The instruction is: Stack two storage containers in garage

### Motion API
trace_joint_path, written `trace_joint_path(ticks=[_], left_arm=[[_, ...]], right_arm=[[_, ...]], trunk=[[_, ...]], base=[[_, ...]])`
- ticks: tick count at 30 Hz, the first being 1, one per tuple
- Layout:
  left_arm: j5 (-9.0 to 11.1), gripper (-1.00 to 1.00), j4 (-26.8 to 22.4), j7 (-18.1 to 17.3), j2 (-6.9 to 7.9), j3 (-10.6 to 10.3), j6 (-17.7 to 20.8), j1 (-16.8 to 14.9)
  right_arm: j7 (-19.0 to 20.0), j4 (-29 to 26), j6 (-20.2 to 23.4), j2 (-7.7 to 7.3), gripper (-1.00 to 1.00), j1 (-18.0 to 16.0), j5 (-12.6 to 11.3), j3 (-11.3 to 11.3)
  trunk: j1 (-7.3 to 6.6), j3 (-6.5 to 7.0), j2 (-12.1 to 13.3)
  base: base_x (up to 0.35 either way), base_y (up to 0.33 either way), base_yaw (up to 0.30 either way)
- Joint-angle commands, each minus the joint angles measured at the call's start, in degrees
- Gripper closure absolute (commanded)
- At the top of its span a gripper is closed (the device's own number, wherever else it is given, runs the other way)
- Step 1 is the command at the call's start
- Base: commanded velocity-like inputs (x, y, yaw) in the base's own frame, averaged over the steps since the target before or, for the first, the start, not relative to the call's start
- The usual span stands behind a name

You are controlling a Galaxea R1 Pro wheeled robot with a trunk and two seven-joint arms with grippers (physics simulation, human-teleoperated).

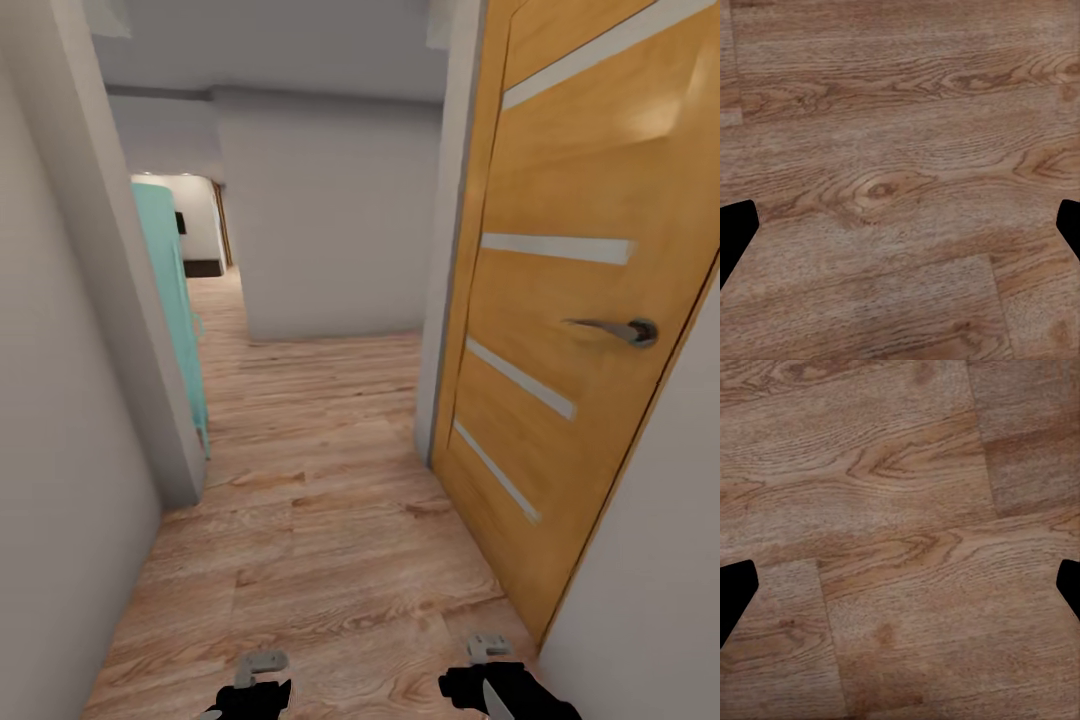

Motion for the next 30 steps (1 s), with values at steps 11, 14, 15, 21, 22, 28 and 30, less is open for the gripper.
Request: trace_joint_path(ticks=[11, 14, 15, 21, 22, 28, 30], left_arm=[[0.59, -1.0, 0.09, 0.0, 0.02, -0.42, -0.23, -0.06], [0.59, -1.0, 0.09, -0.01, 0.02, -0.41, -0.23, -0.06], [0.59, -1.0, 0.09, -0.02, 0.02, -0.41, -0.23, -0.06], [0.59, -1.0, 0.09, -0.01, 0.02, -0.41, -0.23, -0.06], [0.59, -1.0, 0.09, 0.0, 0.02, -0.41, -0.23, -0.06], [0.59, -1.0, 0.09, -0.01, 0.02, -0.41, -0.23, -0.06], [0.59, -1.0, 0.09, 0.0, 0.02, -0.41, -0.23, -0.06]], right_arm=[[0.17, -0.16, 0.36, -0.1, -1.0, 0.01, 0.16, -0.24], [0.17, -0.17, 0.38, -0.16, -1.0, 0.01, 0.16, -0.26], [0.17, -0.17, 0.37, -0.17, -1.0, 0.01, 0.16, -0.26], [0.17, -0.22, 0.43, -0.2, -1.0, 0.01, 0.16, -0.27], [0.17, -0.22, 0.45, -0.2, -1.0, 0.01, 0.16, -0.27], [0.17, -0.2, 0.45, -0.23, -1.0, 0.01, 0.16, -0.31], [0.17, -0.17, 0.45, -0.26, -1.0, 0.01, 0.13, -0.33]], trunk=[[0.03, -0.06, -0.02], [0.03, -0.06, -0.02], [0.03, -0.06, -0.02], [0.03, -0.06, -0.02], [0.03, -0.06, -0.02], [0.03, -0.06, -0.02], [0.03, -0.06, -0.02]], base=[[0.34, 0.002, 0.189], [0.343, 0.0, 0.039], [0.343, 0.0, 0.022], [0.343, 0.0, 0.051], [0.343, 0.0, 0.155], [0.344, 0.0, 0.136], [0.344, 0.0, 0.051]])
